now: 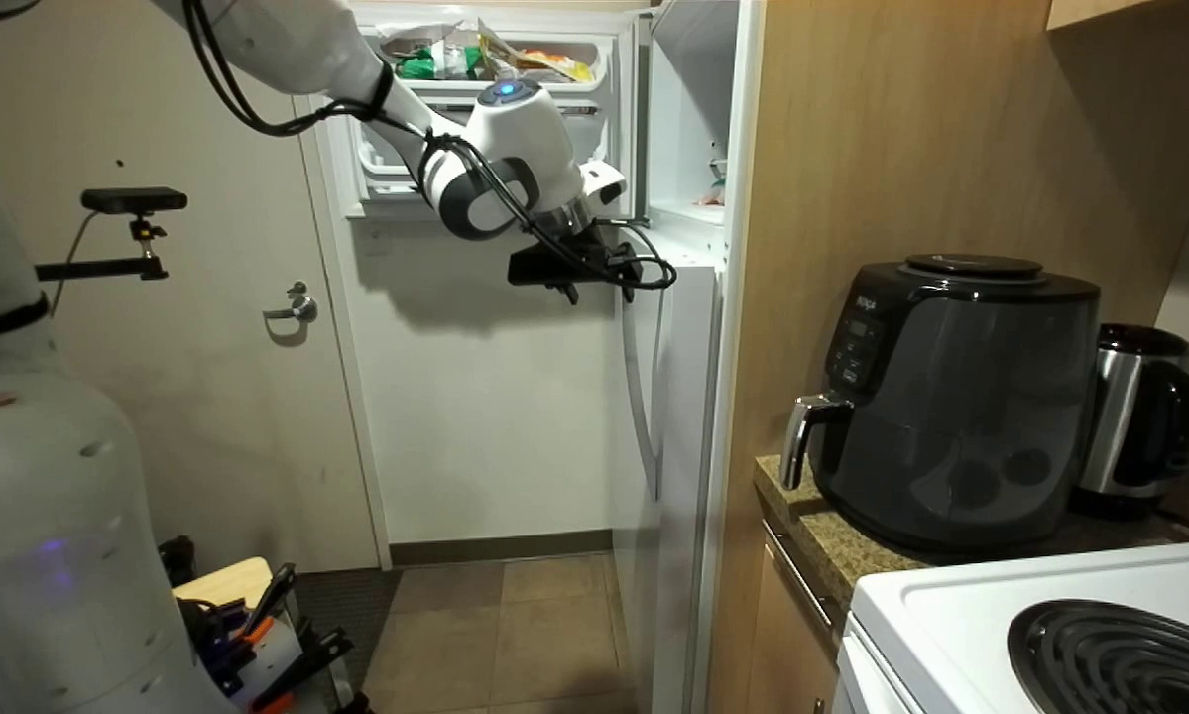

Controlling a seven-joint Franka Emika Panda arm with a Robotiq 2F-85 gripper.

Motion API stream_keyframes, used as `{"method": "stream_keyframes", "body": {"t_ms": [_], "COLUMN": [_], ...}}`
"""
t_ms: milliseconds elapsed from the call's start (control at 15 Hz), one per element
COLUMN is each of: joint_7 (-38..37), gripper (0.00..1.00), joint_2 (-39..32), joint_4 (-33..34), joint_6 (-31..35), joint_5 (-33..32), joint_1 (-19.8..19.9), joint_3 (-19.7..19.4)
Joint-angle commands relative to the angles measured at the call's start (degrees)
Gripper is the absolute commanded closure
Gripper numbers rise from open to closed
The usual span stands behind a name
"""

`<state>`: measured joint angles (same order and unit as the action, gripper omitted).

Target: Open the fridge

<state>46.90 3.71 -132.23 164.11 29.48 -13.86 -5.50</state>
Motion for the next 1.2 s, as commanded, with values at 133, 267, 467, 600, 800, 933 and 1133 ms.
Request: {"method": "stream_keyframes", "body": {"t_ms": [133,267,467,600,800,933,1133], "joint_7": [2.4,1.6,1.6,1.6,1.6,1.6,1.6], "gripper": [0.0,0.0,0.0,0.0,0.0,0.0,0.0], "joint_2": [-1.4,-0.4,-0.6,-0.6,-0.6,-0.7,-0.7], "joint_4": [0.3,0.0,0.0,0.0,0.0,0.0,0.0], "joint_6": [-3.0,-0.3,-0.4,-0.4,-0.4,-0.5,-0.5], "joint_5": [2.4,1.9,1.9,1.9,1.9,1.9,1.9], "joint_1": [-1.3,0.0,0.0,0.0,0.0,0.0,0.0], "joint_3": [1.0,-0.1,-0.1,-0.1,-0.1,-0.1,-0.1]}}
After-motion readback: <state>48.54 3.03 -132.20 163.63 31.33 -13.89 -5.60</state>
